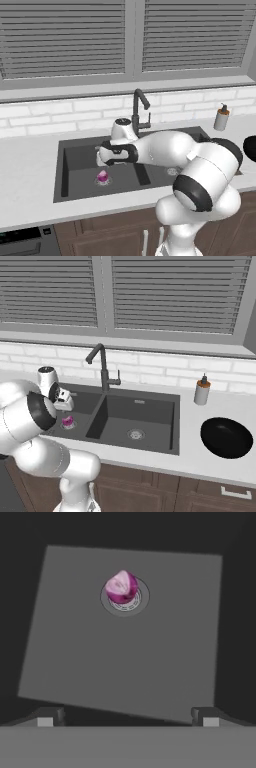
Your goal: Pick the onion from the sink and place it in the bowl. Then pick the bowl and place it in the microwave. Then close the microwave door and press the start button.
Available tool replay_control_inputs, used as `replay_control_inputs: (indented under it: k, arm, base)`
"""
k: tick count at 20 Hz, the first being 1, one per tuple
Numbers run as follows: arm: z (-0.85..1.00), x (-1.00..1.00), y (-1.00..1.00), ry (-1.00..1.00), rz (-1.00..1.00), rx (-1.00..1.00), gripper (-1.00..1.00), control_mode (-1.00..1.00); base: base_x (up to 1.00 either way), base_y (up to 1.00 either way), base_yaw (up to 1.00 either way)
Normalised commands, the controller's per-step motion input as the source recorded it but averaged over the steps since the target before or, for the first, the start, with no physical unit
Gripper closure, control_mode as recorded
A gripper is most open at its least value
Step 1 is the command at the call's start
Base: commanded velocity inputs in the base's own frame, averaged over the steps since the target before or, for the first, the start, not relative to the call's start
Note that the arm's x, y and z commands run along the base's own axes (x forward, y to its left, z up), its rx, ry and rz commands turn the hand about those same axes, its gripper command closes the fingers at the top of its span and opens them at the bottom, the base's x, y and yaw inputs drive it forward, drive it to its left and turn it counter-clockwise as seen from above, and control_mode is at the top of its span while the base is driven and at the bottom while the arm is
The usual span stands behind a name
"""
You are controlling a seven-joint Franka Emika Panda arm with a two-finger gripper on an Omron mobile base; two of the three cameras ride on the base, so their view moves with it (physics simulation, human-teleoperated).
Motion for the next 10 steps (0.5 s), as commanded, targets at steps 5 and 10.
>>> replay_control_inputs:
  k: [5, 10]
  arm:
    - [-0.13, 0.46, 0.02, 0.0, 0.0, 0.0, -1.0, -1.0]
    - [-0.28, 0.3, 0.12, 0.0, 0.0, 0.0, -1.0, -1.0]
  base:
    - [0.0, 0.0, 0.0]
    - [0.0, 0.0, 0.0]
